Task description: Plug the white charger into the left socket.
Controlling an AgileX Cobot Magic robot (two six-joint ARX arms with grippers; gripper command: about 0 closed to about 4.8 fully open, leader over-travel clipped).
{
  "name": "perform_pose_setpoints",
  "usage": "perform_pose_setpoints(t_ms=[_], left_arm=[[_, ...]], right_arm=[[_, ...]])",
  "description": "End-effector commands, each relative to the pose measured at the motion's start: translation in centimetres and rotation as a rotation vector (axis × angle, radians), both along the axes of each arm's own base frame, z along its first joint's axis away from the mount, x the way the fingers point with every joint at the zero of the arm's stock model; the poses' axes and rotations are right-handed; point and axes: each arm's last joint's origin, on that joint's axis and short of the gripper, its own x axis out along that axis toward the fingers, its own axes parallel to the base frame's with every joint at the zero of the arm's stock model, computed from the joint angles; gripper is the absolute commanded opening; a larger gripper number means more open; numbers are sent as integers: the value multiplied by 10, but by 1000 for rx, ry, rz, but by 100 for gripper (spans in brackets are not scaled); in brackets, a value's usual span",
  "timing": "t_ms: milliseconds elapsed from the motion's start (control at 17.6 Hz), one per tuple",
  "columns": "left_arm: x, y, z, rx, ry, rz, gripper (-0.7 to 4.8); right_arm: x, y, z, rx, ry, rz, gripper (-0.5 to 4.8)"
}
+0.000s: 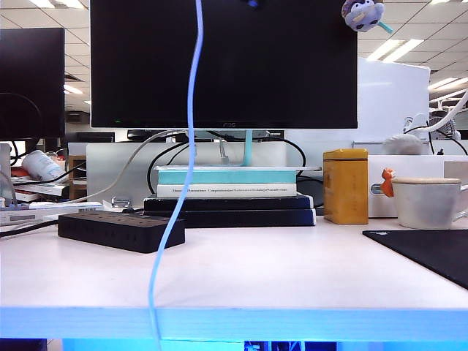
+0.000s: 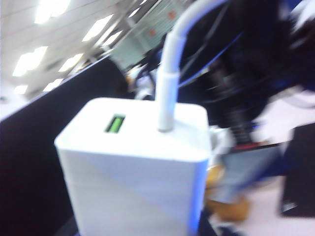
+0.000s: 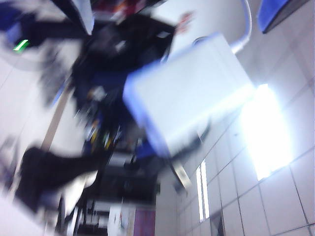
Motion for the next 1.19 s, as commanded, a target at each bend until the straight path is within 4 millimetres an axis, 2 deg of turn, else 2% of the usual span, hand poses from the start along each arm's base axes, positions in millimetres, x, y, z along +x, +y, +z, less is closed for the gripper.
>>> perform_pose_setpoints(t_ms=[57,227,453,567,680,793,1190], left_arm=[[-4,-1,4,-46,61,-107,169],[-7,-2,3,-95,230,-252,169],[-10,-3,3,-169,492,-376,169],[-9,-3,3,-217,596,-378,169],[-8,-3,3,-239,619,-361,166],[-7,-3,2,-246,638,-362,146],[-8,-4,1,-250,722,-407,142]], right_arm=[[5,-18,6,46,-218,-79,436],[6,-34,14,119,-433,-172,436],[-7,-36,25,221,-669,-196,421],[-15,-29,28,266,-826,-191,422],[-19,-23,28,296,-913,-194,423],[-21,-13,27,310,-947,-182,422],[-30,23,21,345,-1007,-202,422]])
